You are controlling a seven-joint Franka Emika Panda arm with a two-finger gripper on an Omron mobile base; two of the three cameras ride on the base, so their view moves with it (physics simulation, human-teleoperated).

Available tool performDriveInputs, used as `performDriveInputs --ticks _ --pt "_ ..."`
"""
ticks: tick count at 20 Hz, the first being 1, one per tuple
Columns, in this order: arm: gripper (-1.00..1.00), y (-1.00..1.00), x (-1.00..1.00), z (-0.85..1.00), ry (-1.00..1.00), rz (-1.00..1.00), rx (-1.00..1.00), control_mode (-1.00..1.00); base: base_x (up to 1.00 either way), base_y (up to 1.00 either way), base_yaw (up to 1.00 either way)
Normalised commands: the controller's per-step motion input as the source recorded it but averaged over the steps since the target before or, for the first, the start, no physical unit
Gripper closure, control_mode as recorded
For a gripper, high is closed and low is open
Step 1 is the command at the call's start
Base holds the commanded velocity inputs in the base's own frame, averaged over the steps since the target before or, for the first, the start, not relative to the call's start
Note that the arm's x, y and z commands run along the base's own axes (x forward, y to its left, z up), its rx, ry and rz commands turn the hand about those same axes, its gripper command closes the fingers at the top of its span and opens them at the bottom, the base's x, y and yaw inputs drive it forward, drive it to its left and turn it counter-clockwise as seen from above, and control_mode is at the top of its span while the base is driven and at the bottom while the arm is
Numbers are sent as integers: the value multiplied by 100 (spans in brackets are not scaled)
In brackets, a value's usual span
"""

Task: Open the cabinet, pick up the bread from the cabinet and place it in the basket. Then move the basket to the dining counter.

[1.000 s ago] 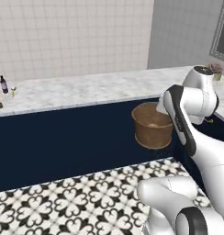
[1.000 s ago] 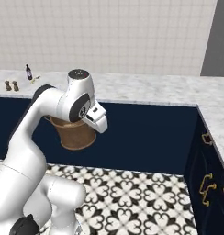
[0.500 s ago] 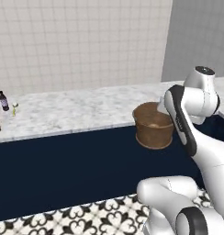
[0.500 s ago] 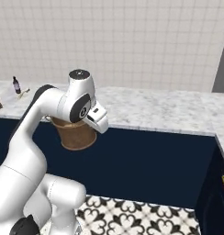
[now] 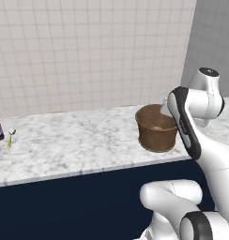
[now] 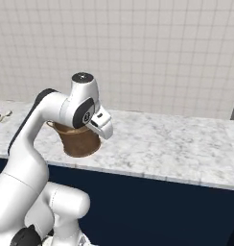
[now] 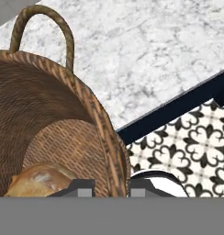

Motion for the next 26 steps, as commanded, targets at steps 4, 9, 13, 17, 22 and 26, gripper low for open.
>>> performDriveInputs --ticks 4,9,13,17,22,26 --pt "100 0 0 0 0 0 0 100 94 -4 4" --pt "100 0 57 -24 0 1 0 -100 18 0 1" --pt "100 0 91 -55 0 2 2 -100 0 0 0" --pt "100 0 93 -59 0 2 3 -100 0 0 0" --pt "100 1 95 -52 1 0 3 -100 0 0 0" --pt "100 0 73 -43 1 0 4 -100 0 0 0"
